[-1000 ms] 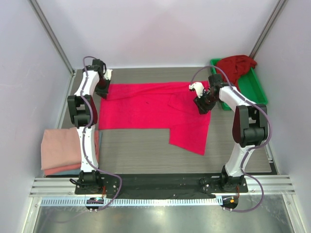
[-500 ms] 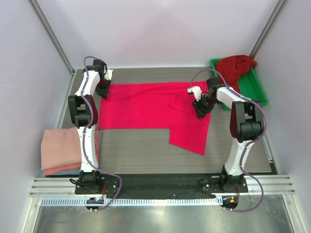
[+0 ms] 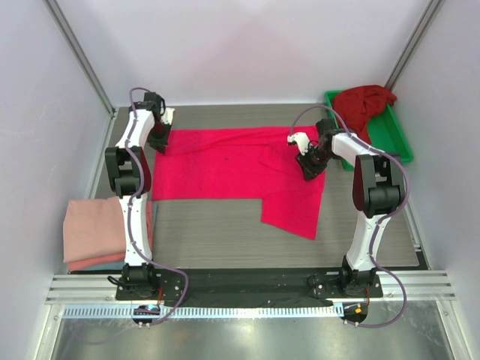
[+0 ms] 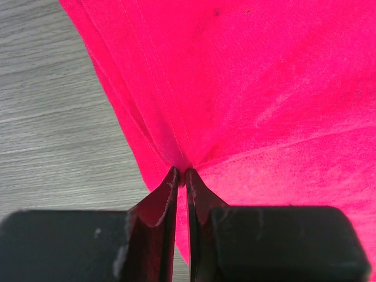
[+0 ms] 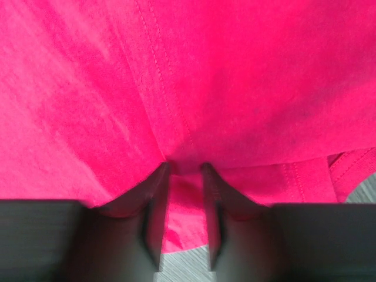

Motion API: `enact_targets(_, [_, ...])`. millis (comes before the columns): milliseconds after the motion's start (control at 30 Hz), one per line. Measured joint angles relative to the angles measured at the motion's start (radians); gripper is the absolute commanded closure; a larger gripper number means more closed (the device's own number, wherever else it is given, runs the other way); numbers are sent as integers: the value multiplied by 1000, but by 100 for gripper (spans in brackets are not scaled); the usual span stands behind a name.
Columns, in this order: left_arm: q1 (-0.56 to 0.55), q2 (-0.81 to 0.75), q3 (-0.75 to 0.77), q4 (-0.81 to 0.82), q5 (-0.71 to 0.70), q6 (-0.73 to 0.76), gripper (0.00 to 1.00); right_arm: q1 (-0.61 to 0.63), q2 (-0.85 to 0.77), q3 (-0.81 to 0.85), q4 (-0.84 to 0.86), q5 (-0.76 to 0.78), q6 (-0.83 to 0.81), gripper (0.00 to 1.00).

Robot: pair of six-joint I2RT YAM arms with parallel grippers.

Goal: Fold and stack the t-shirts
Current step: Fold the tshirt

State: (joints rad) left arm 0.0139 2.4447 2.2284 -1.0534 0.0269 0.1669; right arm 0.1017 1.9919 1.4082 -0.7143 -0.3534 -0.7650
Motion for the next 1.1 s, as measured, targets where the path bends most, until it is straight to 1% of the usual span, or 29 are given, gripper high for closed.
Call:
enact_targets(100, [-1,0,0,0,0,0,90,5,3,2,3,4,2,79])
enact_targets(133, [-1,0,0,0,-1,0,90,6,3,2,3,5,3,85])
enact_targets(233, [-1,0,0,0,-1,0,90,11,3,2,3,12,4,91])
enact_targets(333, [-1,0,0,0,-4,0,90,14,0,1,6,23,4,94])
enact_targets(500, [-1,0,0,0,-8,0,90,14,-34,-23,13,49,4,94])
enact_targets(733, [-1,0,0,0,-8,0,90,16,-133,-33,11,72,4,93])
enact_targets(767, [-1,0,0,0,-8,0,90,15,-140,-33,11,73,4,92])
enact_targets(833, [-2,0,0,0,-7,0,90,15,-143,-33,11,75,10,81])
enact_targets(867, [-2,0,0,0,-8,0,90,15,-142,-33,10,79,13,80])
enact_targets(933, [-2,0,0,0,-7,0,90,15,-141,-33,10,84,16,82])
enact_targets(967, [-2,0,0,0,-7,0,90,15,-140,-33,10,87,19,82])
enact_targets(1000, [-2,0,0,0,-7,0,90,15,-137,-33,10,88,23,82])
enact_targets(1067, [-2,0,0,0,-7,0,90,15,-130,-33,10,90,27,77])
enact_targets(1100, [-2,0,0,0,-7,0,90,15,-124,-32,10,91,29,78])
